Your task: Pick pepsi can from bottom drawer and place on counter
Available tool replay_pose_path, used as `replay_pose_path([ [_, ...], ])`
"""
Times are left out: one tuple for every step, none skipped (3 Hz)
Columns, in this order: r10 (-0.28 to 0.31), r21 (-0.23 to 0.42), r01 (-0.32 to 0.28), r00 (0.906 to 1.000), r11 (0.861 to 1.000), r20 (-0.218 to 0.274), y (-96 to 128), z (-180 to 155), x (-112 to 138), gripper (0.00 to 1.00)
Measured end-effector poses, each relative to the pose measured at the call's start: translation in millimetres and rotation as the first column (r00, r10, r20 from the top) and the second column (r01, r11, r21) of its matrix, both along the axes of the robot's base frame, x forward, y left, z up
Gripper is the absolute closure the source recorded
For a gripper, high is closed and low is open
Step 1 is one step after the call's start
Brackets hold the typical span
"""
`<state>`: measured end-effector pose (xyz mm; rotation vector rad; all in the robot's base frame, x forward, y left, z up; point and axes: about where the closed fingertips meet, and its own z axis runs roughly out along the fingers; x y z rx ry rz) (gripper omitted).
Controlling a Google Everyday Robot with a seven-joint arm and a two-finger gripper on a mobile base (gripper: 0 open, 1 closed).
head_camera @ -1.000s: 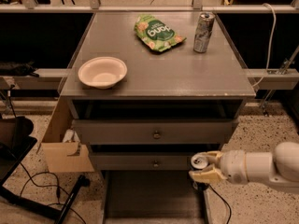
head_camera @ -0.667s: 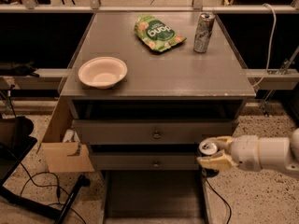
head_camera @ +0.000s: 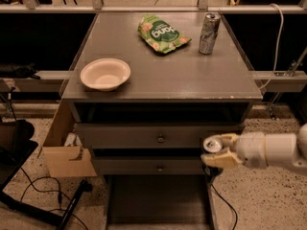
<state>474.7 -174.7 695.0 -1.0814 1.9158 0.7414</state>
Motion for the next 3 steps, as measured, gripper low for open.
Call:
replay_pose_path([
  [-0.048,0.025,0.049,0.9988,0.998,-0.003,-15.5,48.0,29.2,1.0],
  [-0.094,0.03,0.095,0.9954,0.995,-0.02,-35.1,108.9,66.5,1.0],
  [-0.181,0.032,0.182,0.9833,0.983,-0.016,-62.2,189.5,104.2,1.0],
])
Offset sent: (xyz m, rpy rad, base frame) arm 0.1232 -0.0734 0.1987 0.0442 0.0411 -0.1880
